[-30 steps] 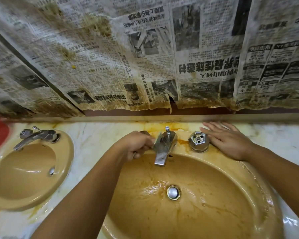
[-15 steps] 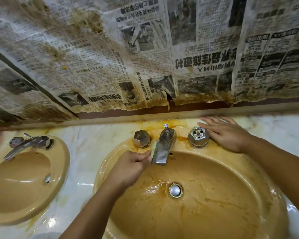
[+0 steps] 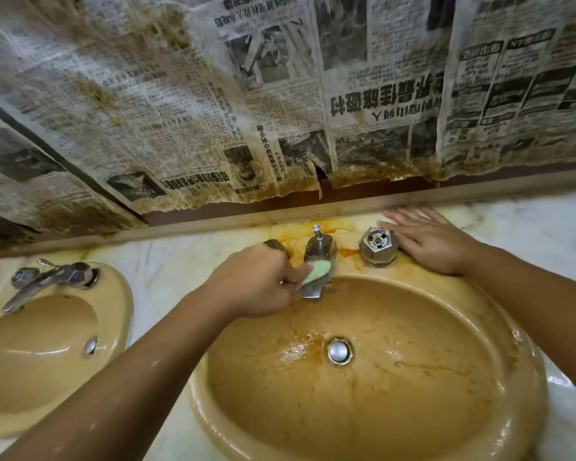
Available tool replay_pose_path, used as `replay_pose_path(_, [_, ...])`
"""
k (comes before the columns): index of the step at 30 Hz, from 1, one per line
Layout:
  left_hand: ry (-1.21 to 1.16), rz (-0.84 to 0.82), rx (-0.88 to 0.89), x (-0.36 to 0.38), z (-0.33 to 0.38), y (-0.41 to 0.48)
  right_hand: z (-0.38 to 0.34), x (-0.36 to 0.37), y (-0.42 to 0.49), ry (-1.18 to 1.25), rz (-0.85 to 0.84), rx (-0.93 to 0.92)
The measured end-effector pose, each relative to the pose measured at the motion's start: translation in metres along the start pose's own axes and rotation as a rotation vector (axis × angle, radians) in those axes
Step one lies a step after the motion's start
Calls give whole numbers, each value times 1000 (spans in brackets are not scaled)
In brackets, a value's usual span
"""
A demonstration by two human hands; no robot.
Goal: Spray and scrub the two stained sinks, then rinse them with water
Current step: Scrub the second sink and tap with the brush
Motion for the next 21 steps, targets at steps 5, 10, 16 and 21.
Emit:
replay_pose_path(5, [30, 69, -226, 11, -1, 13, 0, -1, -1, 9, 16, 10])
replay_pose_path(10, [-97, 3, -175, 15, -16, 12, 3, 1, -3, 18, 37, 26])
replay_pose_path(16, [-339, -127, -473, 20, -32, 46, 2, 1, -2, 7, 52, 21])
replay_pose_path(21, [-622, -271, -770, 47, -49, 84, 4, -1, 0, 21, 49, 31])
Point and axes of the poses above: each hand's wrist, its own y-axis towards the middle knuckle, its own x-axis out of the palm, z = x × y, the point moved 5 cm from there along y, towards the middle knuckle, and after that the axes turned 14 degrees about z, right-handed, at the moved point
